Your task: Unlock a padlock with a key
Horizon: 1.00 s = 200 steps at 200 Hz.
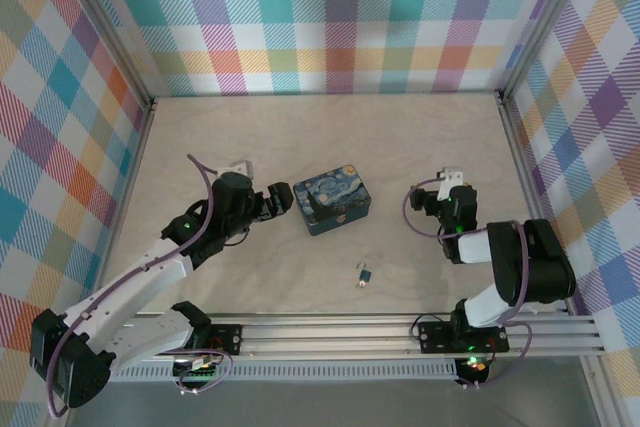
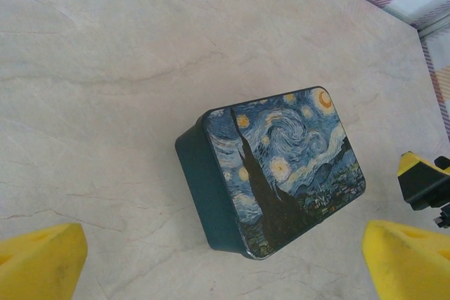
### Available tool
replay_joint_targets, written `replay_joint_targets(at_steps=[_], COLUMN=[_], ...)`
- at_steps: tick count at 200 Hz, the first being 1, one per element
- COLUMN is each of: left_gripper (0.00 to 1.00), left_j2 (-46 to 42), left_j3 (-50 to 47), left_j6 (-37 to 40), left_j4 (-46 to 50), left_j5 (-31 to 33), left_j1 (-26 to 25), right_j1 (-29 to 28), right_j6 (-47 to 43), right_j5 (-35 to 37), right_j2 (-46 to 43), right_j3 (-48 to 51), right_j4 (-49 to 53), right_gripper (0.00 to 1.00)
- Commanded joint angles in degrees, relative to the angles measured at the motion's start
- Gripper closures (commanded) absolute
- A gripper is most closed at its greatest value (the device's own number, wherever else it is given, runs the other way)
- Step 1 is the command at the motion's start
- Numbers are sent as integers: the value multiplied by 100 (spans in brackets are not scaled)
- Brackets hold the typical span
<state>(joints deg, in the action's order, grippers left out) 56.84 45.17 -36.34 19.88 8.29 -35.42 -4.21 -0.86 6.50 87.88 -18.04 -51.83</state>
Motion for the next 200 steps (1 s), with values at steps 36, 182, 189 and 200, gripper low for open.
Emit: replay_joint_targets(at_steps=[36, 182, 189, 200], left_gripper=[0, 0, 0, 0], left_j2=[247, -39, 22, 153], left_j3=[175, -340, -458, -594], left_j6=[101, 2726, 2910, 3250], left_j4=[-69, -1628, -1826, -2047], left_j5=[156, 2573, 2750, 2842], left_j1=[36, 118, 157, 279], right_j1=[447, 447, 453, 447], right_j6=[266, 267, 264, 257], right_j5=[-672, -676, -672, -677], right_j2=[10, 1, 1, -1], right_j3=[-504, -489, -490, -490], right_j4=[341, 321, 318, 322], right_gripper=[0, 0, 0, 0])
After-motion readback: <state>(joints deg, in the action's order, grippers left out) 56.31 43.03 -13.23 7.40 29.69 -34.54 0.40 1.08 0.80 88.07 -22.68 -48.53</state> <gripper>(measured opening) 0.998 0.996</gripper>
